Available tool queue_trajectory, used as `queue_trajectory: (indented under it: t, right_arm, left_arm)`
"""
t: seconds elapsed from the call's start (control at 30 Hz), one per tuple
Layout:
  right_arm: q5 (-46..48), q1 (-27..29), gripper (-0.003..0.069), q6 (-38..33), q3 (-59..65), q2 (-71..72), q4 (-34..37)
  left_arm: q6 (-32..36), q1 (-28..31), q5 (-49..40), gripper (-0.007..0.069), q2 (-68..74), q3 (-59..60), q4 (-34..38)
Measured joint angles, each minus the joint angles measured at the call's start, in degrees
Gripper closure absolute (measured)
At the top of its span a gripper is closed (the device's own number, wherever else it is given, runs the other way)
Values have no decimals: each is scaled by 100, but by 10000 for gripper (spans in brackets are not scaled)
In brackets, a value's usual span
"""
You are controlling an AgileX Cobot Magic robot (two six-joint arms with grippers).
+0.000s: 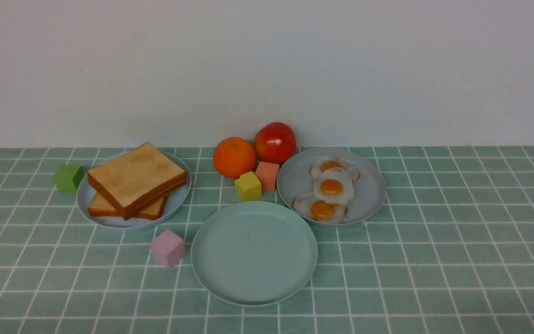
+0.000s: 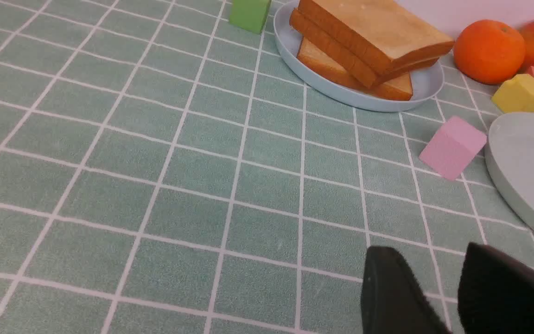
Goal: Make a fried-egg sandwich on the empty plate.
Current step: Use the left arm to grab a slice of bread
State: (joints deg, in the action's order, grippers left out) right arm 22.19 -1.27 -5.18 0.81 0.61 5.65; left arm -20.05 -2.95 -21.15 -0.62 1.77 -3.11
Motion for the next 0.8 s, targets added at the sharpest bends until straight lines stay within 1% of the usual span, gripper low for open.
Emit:
queue_trajectory:
  t: [0.4,0.5,0.57,0.6,0.63,0.67,0.73,0.8]
  right_arm:
    - [0,0,419,0,0,0,0]
    - [0,0,419,0,0,0,0]
    - [0,0,419,0,0,0,0]
    - [0,0,419,0,0,0,0]
    - [0,0,419,0,0,0,0]
    - [0,0,419,0,0,0,0]
    - [0,0,419,-6,0,0,0]
    - [0,0,419,-6,0,0,0]
  left_arm:
    - [-25,0,111,386,0,0,34]
    - [-429,0,660,386,0,0,779]
    - [-777,0,1024,386,0,0,1461]
    - [-809,0,1055,386,0,0,1519]
    - [-1001,0,1261,386,0,0,1896]
    - [-1112,0,1394,386,0,0,2122]
    - [-1243,0,1639,386,0,0,2428]
    - [-1272,0,1714,386,0,-22,2548]
